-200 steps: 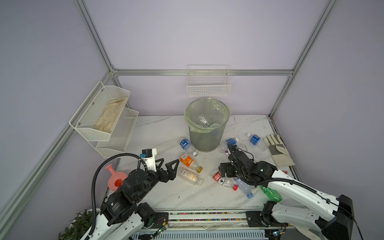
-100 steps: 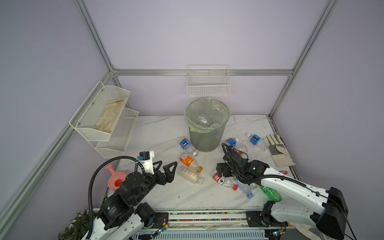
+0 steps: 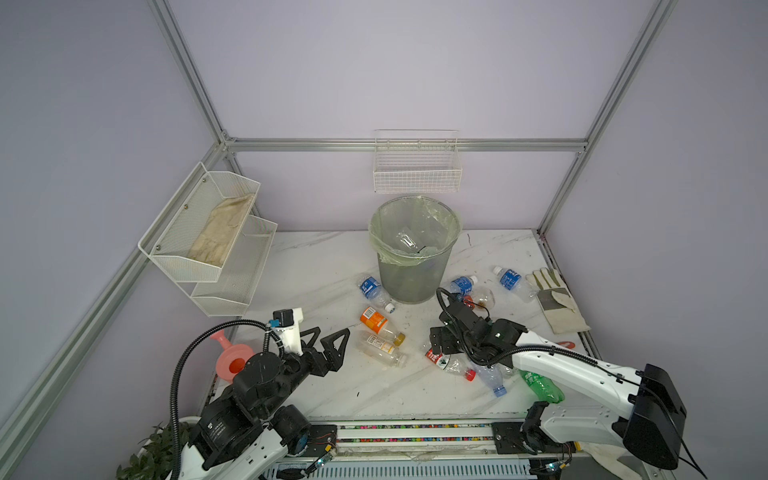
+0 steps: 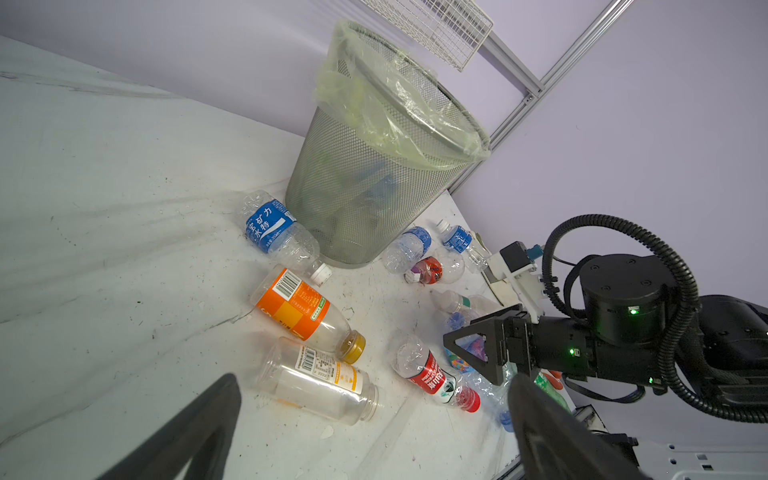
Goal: Throw the plastic bottles in the bin
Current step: 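Lower the right gripper onto the crumpled red-label bottle and close it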
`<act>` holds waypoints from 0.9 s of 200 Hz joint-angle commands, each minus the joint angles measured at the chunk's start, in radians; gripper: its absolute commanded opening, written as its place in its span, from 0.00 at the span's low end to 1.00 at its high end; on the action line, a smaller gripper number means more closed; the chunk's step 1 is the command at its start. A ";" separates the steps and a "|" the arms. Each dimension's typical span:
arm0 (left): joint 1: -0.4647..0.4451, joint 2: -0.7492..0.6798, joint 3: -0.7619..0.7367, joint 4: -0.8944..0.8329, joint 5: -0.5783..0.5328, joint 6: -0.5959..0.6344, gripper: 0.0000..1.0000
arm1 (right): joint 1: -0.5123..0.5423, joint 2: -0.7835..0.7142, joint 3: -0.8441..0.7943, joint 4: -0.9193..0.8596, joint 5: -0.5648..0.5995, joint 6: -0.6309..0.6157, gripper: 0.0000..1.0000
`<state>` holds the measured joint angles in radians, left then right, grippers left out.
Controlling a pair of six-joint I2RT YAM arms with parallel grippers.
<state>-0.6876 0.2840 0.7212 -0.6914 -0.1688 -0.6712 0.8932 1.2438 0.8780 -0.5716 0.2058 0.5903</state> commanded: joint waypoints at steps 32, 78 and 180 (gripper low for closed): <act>-0.003 -0.030 -0.046 -0.019 -0.013 -0.024 0.98 | 0.006 0.005 -0.028 0.016 0.022 0.006 0.97; -0.003 -0.060 -0.068 -0.030 -0.017 -0.029 0.98 | 0.032 0.038 -0.051 0.035 0.000 0.014 0.97; -0.003 -0.111 -0.078 -0.065 -0.021 -0.027 0.98 | 0.138 0.206 -0.066 0.076 0.049 0.090 0.97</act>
<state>-0.6876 0.1970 0.6708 -0.7464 -0.1799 -0.6960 1.0275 1.4277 0.8108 -0.5102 0.2165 0.6468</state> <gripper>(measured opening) 0.981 0.974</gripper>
